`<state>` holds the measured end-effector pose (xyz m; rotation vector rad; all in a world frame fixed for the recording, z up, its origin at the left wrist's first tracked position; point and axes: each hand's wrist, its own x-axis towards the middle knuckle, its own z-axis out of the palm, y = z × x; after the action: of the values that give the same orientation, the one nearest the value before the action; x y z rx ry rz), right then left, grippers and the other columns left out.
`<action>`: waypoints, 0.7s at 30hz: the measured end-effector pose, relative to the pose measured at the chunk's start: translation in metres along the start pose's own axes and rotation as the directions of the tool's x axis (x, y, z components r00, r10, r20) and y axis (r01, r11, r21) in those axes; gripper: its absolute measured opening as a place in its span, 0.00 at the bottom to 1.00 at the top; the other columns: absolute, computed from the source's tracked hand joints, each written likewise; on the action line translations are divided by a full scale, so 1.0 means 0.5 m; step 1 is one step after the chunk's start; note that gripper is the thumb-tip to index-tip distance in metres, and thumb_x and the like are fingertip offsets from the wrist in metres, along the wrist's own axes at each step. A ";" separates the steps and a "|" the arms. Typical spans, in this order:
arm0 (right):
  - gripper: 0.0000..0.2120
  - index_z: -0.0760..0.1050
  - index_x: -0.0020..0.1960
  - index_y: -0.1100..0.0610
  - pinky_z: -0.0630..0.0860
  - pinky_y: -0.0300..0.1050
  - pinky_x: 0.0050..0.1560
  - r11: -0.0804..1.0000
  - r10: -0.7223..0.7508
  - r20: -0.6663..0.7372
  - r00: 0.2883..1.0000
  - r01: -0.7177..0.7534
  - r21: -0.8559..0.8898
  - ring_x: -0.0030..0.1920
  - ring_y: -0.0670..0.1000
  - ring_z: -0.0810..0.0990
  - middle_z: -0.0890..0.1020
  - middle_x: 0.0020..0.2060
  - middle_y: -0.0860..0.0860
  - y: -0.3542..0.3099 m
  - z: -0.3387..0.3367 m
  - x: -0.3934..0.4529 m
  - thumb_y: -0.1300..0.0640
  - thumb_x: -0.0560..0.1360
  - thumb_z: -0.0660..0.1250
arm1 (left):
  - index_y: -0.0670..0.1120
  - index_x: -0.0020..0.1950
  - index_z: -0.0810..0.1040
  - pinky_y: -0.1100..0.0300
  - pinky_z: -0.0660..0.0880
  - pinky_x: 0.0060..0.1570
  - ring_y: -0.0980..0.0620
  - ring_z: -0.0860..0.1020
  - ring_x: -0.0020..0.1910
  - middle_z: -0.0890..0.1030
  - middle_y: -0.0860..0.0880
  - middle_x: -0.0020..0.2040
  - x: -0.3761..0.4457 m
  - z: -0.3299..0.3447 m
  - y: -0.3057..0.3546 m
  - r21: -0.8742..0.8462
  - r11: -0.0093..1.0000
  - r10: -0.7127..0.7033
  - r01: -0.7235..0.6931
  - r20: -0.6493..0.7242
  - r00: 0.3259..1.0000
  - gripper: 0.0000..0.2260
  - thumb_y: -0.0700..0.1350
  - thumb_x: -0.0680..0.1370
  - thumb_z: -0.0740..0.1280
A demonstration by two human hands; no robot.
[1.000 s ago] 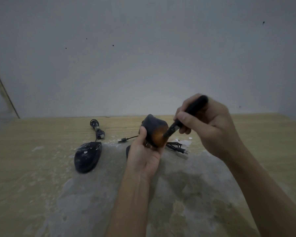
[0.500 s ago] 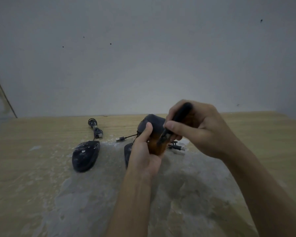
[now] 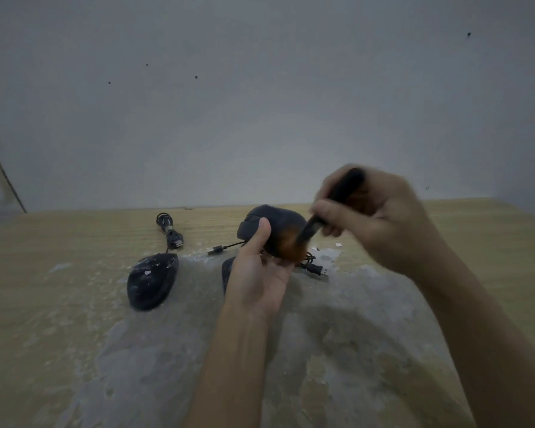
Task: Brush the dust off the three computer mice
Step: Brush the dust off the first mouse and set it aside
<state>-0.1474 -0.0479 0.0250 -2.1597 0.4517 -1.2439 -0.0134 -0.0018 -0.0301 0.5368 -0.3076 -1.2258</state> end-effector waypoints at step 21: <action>0.07 0.75 0.41 0.63 0.78 0.43 0.35 0.989 -0.076 -0.090 0.993 0.087 0.123 0.31 0.57 0.81 0.80 0.33 0.65 -0.035 -0.033 -0.001 0.62 0.68 0.72 | 0.39 0.47 0.77 0.51 0.79 0.50 0.44 0.80 0.49 0.81 0.40 0.46 -0.006 0.006 0.000 0.060 0.998 -0.020 0.018 0.036 0.999 0.07 0.40 0.78 0.60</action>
<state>-0.1621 -0.0399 0.0424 -2.0425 0.3130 -1.3760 -0.0158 0.0004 -0.0275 0.5700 -0.3721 -1.2495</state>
